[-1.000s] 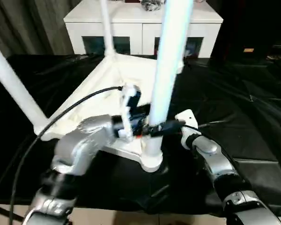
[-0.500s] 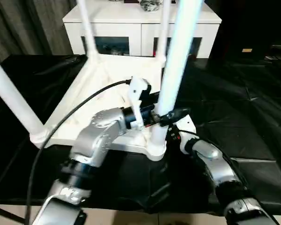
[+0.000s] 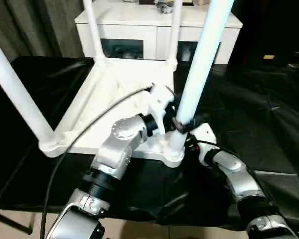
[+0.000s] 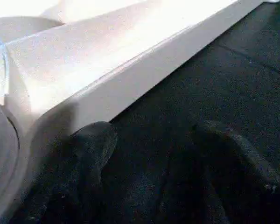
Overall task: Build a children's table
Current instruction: Rotate table base
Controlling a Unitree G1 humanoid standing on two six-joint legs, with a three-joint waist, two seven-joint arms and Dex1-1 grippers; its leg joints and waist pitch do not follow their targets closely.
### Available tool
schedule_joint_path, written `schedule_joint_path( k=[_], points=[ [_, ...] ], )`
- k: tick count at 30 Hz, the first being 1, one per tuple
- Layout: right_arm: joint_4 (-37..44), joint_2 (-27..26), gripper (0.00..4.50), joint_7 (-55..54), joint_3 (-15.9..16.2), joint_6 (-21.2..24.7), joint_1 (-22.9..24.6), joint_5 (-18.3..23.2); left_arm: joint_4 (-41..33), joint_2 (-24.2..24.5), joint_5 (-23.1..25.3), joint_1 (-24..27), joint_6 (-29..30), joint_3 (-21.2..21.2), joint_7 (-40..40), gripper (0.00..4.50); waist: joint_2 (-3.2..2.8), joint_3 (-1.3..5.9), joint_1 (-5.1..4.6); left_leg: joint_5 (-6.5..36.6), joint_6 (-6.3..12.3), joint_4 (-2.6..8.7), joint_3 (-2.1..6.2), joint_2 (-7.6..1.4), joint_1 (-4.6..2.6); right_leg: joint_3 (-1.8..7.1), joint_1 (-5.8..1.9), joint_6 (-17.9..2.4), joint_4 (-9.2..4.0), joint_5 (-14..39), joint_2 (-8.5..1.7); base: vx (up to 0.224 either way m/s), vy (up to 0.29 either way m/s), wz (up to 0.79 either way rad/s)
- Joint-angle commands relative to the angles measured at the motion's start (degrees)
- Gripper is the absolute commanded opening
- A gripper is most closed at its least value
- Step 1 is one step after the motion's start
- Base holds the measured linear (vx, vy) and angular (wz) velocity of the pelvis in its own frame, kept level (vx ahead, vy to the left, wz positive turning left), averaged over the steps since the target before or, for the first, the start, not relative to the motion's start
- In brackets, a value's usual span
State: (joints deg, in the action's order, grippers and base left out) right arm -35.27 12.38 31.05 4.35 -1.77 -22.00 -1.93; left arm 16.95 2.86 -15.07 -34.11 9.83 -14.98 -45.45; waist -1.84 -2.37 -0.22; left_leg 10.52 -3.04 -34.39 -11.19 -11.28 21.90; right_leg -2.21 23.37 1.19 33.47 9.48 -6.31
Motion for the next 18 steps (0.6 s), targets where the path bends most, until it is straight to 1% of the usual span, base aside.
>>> schedule_joint_path(
  k=[1, 2, 3, 4, 5, 6, 7, 8, 9, 10, 11, 12, 13, 14, 15, 16, 17, 18],
  points=[
    [4.0, 0.2, 3.38, 2.4, -0.4, -0.5, -0.2, 2.2, -2.6, 0.7, -2.2, 0.5, 2.3, -1.0, -3.8, 4.47, 0.43, 3.61, 0.41, 21.8, 0.76, 5.22, 0.85, -1.29, -0.77, 0.79, -2.41, -12.6, -3.89, 13.7, -0.88, 0.000, 0.000, 0.00],
    [5.8, 2.2, 3.38, 3.9, -1.9, -0.3, 0.6, 3.6, -4.9, 2.8, -4.1, 1.7, 4.2, -1.2, -7.9, 4.47, 0.26, 3.58, 0.31, 19.4, 1.86, 5.11, 0.73, -1.26, -0.37, 0.76, -2.47, -13.4, -3.55, 11.0, -0.81, 0.000, 0.000, 0.00],
    [6.7, 3.1, 3.38, 4.7, -2.4, -0.3, 1.1, 4.2, -5.7, 3.7, -5.0, 2.2, 5.0, -1.0, -9.2, 4.47, 0.08, 3.63, 0.61, 18.0, 2.71, 4.91, 0.49, -1.31, -0.71, 0.82, -2.49, -14.3, -3.50, 9.4, -0.87, 0.000, 0.000, 0.00],
    [7.2, 3.5, 3.38, 5.2, -2.7, -0.3, 1.4, 4.5, -6.1, 4.0, -5.4, 2.4, 5.4, -0.9, -9.8, 4.47, 0.22, 3.60, 0.58, 16.4, 3.68, 4.74, 0.38, -1.27, -0.49, 0.86, -2.63, -15.1, -3.25, 7.3, -0.78, 0.000, 0.000, 0.00],
    [7.9, 4.1, 3.38, 6.0, -3.1, -0.4, 1.8, 4.8, -6.5, 4.7, -5.6, 2.7, 5.5, -0.8, -10.6, 4.47, 0.19, 3.74, 0.64, 15.3, 4.10, 4.60, 0.37, -1.19, -0.45, 0.82, -2.76, -15.3, -3.07, 6.3, -0.79, 0.000, 0.000, 0.00],
    [8.8, 4.8, 3.38, 6.8, -3.4, -0.4, 2.4, 5.2, -6.7, 5.6, -5.6, 2.9, 5.6, -1.0, -11.7, 4.47, -0.15, 3.89, 0.82, 13.4, 4.64, 4.38, 0.26, -1.17, -0.72, 0.78, -2.66, -15.9, -2.89, 4.2, -0.72, 0.000, 0.000, 0.00],
    [9.9, 5.9, 3.38, 7.9, -3.8, -0.5, 3.1, 5.8, -6.9, 7.1, -5.8, 3.0, 6.1, -1.1, -13.6, 4.47, -0.17, 3.96, 0.89, 12.0, 5.26, 4.25, 0.27, -1.12, -0.63, 0.72, -2.87, -16.3, -2.64, 2.7, -0.68, 0.000, 0.000, 0.00],
    [10.4, 6.4, 3.38, 8.4, -4.0, -0.5, 3.3, 6.1, -7.0, 7.8, -5.9, 3.1, 6.4, -1.1, -14.3, 4.47, -0.20, 3.95, 0.96, 11.6, 5.54, 4.23, 0.21, -1.11, -0.72, 0.73, -2.83, -16.4, -2.67, 2.2, -0.67, 0.000, 0.000, 0.00],
    [11.6, 7.7, 3.38, 9.5, -4.4, -0.5, 4.1, 6.8, -7.3, 9.4, -6.3, 3.1, 7.4, -1.1, -16.1, 4.47, -0.20, 3.90, 1.04, 11.1, 5.79, 4.22, 0.20, -1.16, -0.81, 0.72, -2.90, -16.8, -2.62, 1.7, -0.65, 0.000, 0.000, 0.00],
    [12.4, 8.6, 3.38, 10.4, -4.7, -0.5, 4.6, 7.4, -7.0, 11.0, -6.2, 2.9, 8.3, -1.1, -17.6, 4.47, -0.41, 3.85, 1.16, 11.4, 5.89, 4.19, 0.13, -1.16, -0.92, 0.75, -2.82, -17.0, -2.58, 2.2, -0.64, 0.000, 0.000, 0.00],
    [13.2, 9.3, 3.38, 11.1, -4.8, -0.2, 5.0, 7.9, -6.8, 12.2, -6.1, 2.7, 9.1, -1.3, -18.5, 4.47, -0.35, 3.77, 1.15, 11.9, 5.80, 4.26, 0.10, -1.15, -0.92, 0.72, -2.79, -16.9, -2.65, 3.0, -0.56, 0.000, 0.000, 0.00],
    [14.7, 10.8, 3.38, 12.7, -4.6, 0.0, 5.8, 8.4, -5.4, 14.9, -4.5, 2.1, 9.8, -2.2, -20.4, 4.47, -0.41, 3.67, 1.22, 13.2, 5.36, 4.41, 0.12, -1.15, -1.08, 0.67, -2.77, -16.6, -2.83, 5.0, -0.49, 0.000, 0.000, 0.00],
    [15.2, 11.3, 3.38, 13.3, -4.4, 0.0, 6.1, 8.3, -4.6, 15.9, -3.6, 1.9, 9.7, -2.7, -20.9, 4.47, -0.39, 3.45, 1.13, 14.8, 4.81, 4.59, 0.13, -1.22, -1.09, 0.73, -2.67, -16.0, -3.00, 7.4, -0.50, 0.000, 0.000, 0.00],
    [16.7, 12.6, 3.38, 15.3, -3.7, 0.8, 7.0, 8.4, -2.7, 17.9, -1.1, 1.3, 8.6, -4.0, -21.8, 4.47, -0.67, 3.40, 1.21, 15.8, 4.35, 4.63, 0.15, -1.14, -1.18, 0.71, -2.60, -15.7, -3.12, 8.8, -0.53, 0.000, 0.000, 0.00],
    [17.6, 13.2, 3.38, 16.5, -3.3, 1.2, 7.5, 8.5, -1.7, 18.9, 0.2, 1.1, 7.9, -4.7, -22.2, 4.47, -0.64, 3.37, 1.21, 17.8, 3.67, 4.75, 0.23, -1.20, -1.45, 0.72, -2.47, -14.6, -3.47, 11.4, -0.42, 0.000, 0.000, 0.00],
    [18.8, 14.3, 3.38, 18.0, -2.5, 1.4, 8.2, 8.2, -0.5, 19.9, 2.1, 0.8, 5.9, -5.5, -22.6, 4.47, -0.54, 3.23, 1.15, 18.2, 3.18, 4.87, 0.31, -1.17, -1.21, 0.80, -2.56, -14.0, -3.58, 12.4, -0.59, 0.000, 0.000, 0.00],
    [19.3, 14.7, 3.38, 18.6, -2.2, 1.4, 8.6, 8.0, 0.0, 20.4, 2.8, 0.7, 5.1, -5.9, -22.8, 4.47, -0.54, 3.21, 1.23, 18.6, 3.00, 4.89, 0.34, -1.19, -1.22, 0.82, -2.55, -13.6, -3.71, 13.2, -0.66, 0.000, 0.000, 0.00],
    [20.3, 15.8, 3.38, 19.8, -1.5, 1.6, 9.2, 7.3, 1.4, 20.7, 4.0, 0.2, 3.6, -6.2, -22.4, 4.47, -0.72, 3.21, 1.26, 19.3, 2.53, 4.91, 0.34, -1.23, -1.37, 0.85, -2.42, -13.4, -3.76, 14.1, -0.70, 0.000, 0.000, 0.00]
  ],
)
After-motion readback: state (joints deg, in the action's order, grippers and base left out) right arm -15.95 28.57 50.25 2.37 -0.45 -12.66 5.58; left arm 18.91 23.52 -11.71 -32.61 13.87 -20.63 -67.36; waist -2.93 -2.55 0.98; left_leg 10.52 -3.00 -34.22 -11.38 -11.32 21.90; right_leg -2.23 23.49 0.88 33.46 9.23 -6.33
